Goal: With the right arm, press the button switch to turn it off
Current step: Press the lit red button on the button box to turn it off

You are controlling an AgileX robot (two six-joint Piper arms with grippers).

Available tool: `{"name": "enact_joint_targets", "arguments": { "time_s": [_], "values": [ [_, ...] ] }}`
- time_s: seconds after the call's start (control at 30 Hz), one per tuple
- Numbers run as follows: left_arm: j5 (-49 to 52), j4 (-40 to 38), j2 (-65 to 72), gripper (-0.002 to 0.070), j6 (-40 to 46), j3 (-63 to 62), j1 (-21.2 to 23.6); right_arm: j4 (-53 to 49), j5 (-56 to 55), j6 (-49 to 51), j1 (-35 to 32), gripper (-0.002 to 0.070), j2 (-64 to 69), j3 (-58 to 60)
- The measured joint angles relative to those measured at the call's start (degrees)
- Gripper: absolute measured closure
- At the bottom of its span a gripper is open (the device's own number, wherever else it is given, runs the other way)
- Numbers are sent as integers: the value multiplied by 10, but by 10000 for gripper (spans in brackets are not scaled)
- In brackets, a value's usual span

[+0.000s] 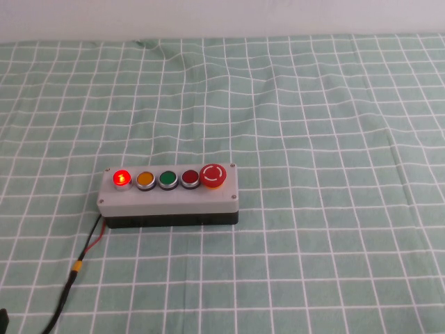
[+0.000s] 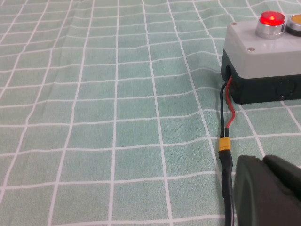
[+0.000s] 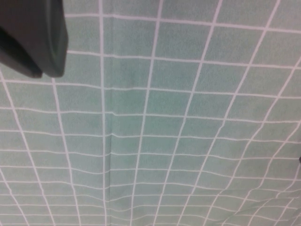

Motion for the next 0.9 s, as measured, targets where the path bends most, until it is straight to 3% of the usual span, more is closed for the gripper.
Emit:
{"name": "enact_joint_targets", "arguments": {
  "time_s": [0.5,0.67,0.9],
  "values": [
    [0,0,0,678,0,0,0,18,-61,0,0,692,0,0],
    [-1,0,0,678,0,0,0,20,-156,0,0,692,0,0],
    [-1,0,0,678,0,0,0,23,-384,0,0,692,0,0]
  ]
}}
